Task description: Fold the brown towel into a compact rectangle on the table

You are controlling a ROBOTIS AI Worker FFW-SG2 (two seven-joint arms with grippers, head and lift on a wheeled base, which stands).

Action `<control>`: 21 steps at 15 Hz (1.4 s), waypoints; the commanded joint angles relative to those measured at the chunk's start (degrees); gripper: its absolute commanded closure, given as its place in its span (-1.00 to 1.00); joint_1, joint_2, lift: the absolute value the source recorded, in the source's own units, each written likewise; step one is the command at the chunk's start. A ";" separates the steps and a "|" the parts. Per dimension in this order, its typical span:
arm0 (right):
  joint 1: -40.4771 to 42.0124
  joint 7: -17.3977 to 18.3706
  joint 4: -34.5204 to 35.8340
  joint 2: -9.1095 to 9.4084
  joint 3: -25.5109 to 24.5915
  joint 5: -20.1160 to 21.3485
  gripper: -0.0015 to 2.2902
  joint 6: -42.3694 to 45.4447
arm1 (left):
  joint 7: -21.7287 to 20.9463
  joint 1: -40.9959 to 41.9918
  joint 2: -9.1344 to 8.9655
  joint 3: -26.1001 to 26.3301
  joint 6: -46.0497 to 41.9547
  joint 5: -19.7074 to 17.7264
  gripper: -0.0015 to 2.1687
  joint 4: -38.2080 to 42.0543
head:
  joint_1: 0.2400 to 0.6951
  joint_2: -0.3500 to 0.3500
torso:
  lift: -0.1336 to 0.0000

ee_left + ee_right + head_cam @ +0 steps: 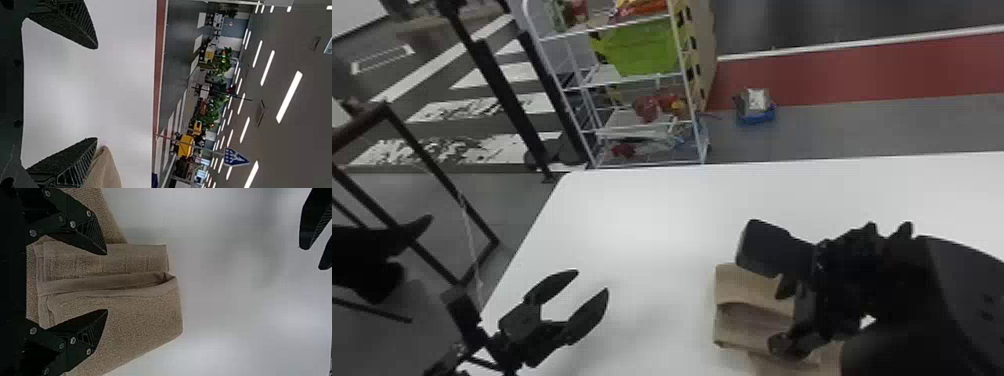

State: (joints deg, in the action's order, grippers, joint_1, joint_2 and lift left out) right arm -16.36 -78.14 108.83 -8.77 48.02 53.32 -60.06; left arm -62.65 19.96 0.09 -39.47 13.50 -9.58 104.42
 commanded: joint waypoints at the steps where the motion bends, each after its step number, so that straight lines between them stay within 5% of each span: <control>1: -0.07 -0.19 -0.64 -0.29 0.85 0.74 -0.63 -0.19 | 0.07 -0.10 -0.24 0.00 0.00 0.09 -0.96 -0.27 | 1.00 1.00 | -0.84; 8: -1.74 -0.19 -5.21 1.82 1.99 2.58 -0.58 1.39 | 0.25 -0.27 -0.24 0.00 -1.23 0.53 -0.96 -0.97 | 1.00 1.00 | -0.84; 15: -1.48 -0.19 -4.95 1.65 0.41 1.88 0.18 5.08 | -2.39 -0.36 -0.24 1.23 -1.41 1.40 -0.96 -0.97 | 1.00 1.00 | -0.84; 21: -1.22 -0.19 -3.01 1.12 -3.28 0.30 0.18 5.61 | -1.95 4.38 -0.24 10.55 0.53 5.45 -0.96 5.09 | 1.00 1.00 | -0.84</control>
State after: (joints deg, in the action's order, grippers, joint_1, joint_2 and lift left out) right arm -17.76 -78.13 104.96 -7.33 45.15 53.97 -54.50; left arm -64.72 23.93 0.09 -30.71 13.99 -6.33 108.84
